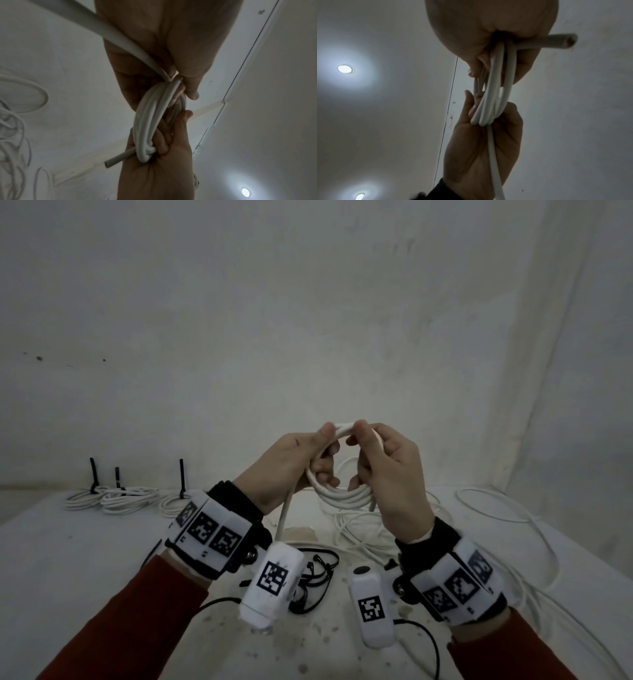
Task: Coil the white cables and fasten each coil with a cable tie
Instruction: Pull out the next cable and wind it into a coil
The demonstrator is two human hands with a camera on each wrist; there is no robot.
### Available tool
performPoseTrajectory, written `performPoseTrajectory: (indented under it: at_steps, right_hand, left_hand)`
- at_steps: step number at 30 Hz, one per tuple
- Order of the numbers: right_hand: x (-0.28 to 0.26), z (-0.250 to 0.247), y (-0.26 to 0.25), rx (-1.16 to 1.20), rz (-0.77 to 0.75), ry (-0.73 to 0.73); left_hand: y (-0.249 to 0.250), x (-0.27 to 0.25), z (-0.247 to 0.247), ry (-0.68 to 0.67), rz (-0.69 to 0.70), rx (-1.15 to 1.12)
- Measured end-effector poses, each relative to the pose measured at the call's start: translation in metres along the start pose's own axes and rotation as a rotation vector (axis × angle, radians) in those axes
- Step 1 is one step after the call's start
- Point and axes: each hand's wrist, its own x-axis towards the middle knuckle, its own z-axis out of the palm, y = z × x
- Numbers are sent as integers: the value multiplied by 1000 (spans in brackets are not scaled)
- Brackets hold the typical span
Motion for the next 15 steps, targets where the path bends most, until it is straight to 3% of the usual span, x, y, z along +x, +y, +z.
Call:
performPoseTrajectory:
  at_steps: [3,6,8,11,15]
  right_hand:
    - [-1,3,2,42,57,59]
    - [1,5,2,223,218,-2]
    - [3,2,-1,403,350,-116]
    - [5,-6,-3,566,517,-371]
    - [7,-12,-2,625,547,-577]
  left_hand:
    - [-7,-5,2,31,21,-13]
    - [-8,-4,5,181,59,64]
    - [-8,-3,6,271,114,157]
    - [-8,-1,4,292,182,291]
    - [-2,0,2,227,184,377]
